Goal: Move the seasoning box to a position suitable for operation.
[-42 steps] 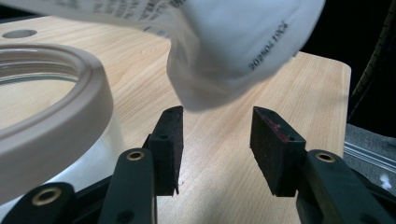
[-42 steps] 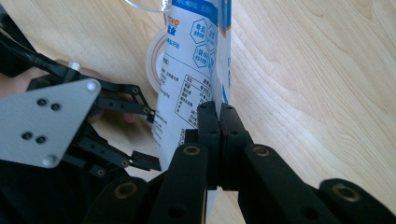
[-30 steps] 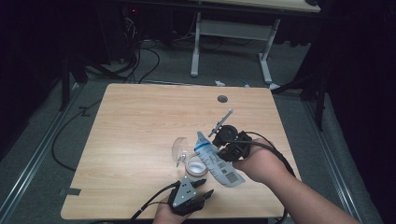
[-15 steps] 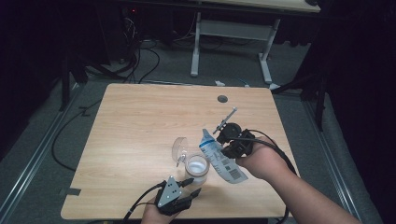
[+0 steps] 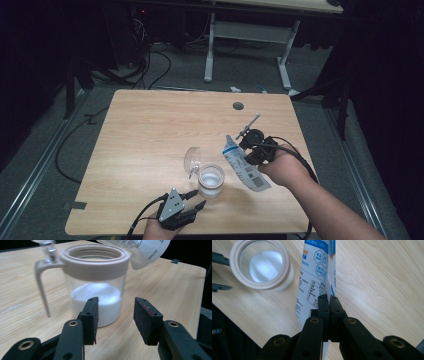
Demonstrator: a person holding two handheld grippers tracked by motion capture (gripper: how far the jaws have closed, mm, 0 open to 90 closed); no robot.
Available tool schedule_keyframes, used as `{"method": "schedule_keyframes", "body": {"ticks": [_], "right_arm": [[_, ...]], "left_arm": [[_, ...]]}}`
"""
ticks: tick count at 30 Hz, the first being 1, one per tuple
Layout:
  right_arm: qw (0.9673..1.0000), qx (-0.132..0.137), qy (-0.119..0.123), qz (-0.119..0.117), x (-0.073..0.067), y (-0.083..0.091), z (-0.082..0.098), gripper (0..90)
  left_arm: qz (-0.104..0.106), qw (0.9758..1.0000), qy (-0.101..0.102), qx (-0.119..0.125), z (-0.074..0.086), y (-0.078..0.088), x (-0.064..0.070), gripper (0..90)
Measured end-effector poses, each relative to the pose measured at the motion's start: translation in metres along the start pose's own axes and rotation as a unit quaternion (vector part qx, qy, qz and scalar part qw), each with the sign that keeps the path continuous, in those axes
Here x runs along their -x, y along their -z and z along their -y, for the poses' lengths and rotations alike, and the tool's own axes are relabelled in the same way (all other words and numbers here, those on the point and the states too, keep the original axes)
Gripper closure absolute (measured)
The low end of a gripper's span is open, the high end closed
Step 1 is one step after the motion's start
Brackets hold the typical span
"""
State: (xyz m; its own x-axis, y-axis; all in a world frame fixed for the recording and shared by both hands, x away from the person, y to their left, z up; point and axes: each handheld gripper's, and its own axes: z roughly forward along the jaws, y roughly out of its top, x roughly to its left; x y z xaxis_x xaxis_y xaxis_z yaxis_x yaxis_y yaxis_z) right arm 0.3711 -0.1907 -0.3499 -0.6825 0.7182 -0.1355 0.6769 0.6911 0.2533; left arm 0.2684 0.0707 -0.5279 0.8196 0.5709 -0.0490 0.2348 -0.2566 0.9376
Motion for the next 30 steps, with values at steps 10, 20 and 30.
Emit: {"method": "schedule_keyframes", "body": {"ticks": [10, 20, 30], "right_arm": [[0.9997, -0.005, -0.022, 0.003, 0.018, -0.017, 0.005, 89.9], [0.9987, -0.01, -0.047, 0.017, 0.038, -0.028, 0.012, 89.9], [0.9971, -0.023, -0.058, 0.044, 0.055, -0.039, 0.016, 89.9]], "left_arm": [[-0.033, 0.9994, 0.005, 0.008, 0.0, 0.013, -0.02, 55.5], [-0.068, 0.9971, 0.026, 0.02, -0.003, 0.026, -0.048, 55.4], [-0.104, 0.9935, 0.042, 0.019, 0.0, 0.039, -0.075, 55.4]]}}
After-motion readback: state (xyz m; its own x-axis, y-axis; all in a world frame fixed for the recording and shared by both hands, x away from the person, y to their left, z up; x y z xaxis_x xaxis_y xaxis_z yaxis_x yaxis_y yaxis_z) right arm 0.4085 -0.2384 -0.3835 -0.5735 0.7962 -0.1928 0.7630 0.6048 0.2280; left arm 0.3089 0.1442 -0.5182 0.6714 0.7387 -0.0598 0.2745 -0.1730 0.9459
